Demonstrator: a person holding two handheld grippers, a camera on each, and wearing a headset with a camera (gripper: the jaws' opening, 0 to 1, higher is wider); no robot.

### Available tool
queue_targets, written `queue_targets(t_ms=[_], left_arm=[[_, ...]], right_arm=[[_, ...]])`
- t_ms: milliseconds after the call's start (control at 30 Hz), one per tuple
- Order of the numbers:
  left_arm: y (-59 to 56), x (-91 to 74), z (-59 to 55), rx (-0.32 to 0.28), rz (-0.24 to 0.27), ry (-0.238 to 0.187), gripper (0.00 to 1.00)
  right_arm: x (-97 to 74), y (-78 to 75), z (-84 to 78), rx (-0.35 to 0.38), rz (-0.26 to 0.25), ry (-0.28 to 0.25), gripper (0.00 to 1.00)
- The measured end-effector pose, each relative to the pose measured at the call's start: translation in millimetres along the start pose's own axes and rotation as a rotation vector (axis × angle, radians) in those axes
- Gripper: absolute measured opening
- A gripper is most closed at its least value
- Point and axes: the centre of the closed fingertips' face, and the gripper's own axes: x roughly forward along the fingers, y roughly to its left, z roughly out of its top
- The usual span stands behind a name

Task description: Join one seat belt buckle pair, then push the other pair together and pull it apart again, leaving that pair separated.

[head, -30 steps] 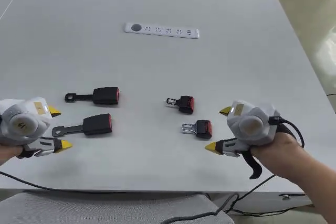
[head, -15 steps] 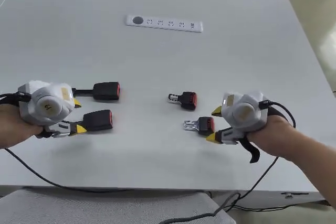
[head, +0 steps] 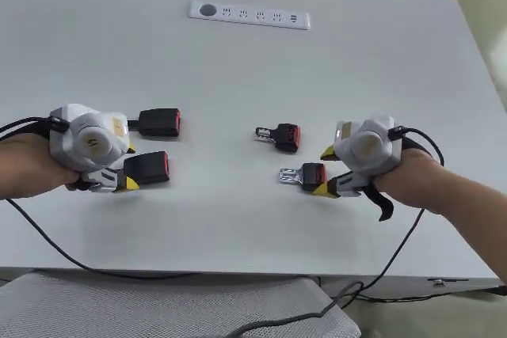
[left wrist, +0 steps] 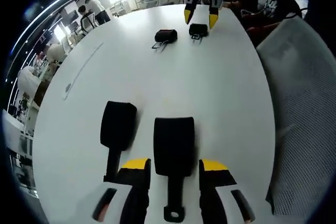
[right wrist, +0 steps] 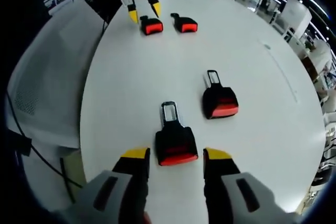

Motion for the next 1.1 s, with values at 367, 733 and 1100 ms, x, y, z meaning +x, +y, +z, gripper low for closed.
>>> queue_targets(t_ms=[367, 733, 1100], left_arm=[[-2.1, 8.8, 8.6, 0.002, -0.037, -0.017, 0.33], [-4.0, 12.1, 9.0, 0.095, -0.055, 0.021, 0.33], [-5.0, 12.9, 7.0, 0.134, -0.068, 0.032, 0.32]], right_arm=[[15.0, 1.7, -1.8, -0.014, 0.073, 0.02, 0.36], [16.1, 1.7, -3.5, -0.076, 0.093, 0.022, 0.35], [18.2, 6.9, 2.0, -0.091, 0.093, 0.037, 0.34]])
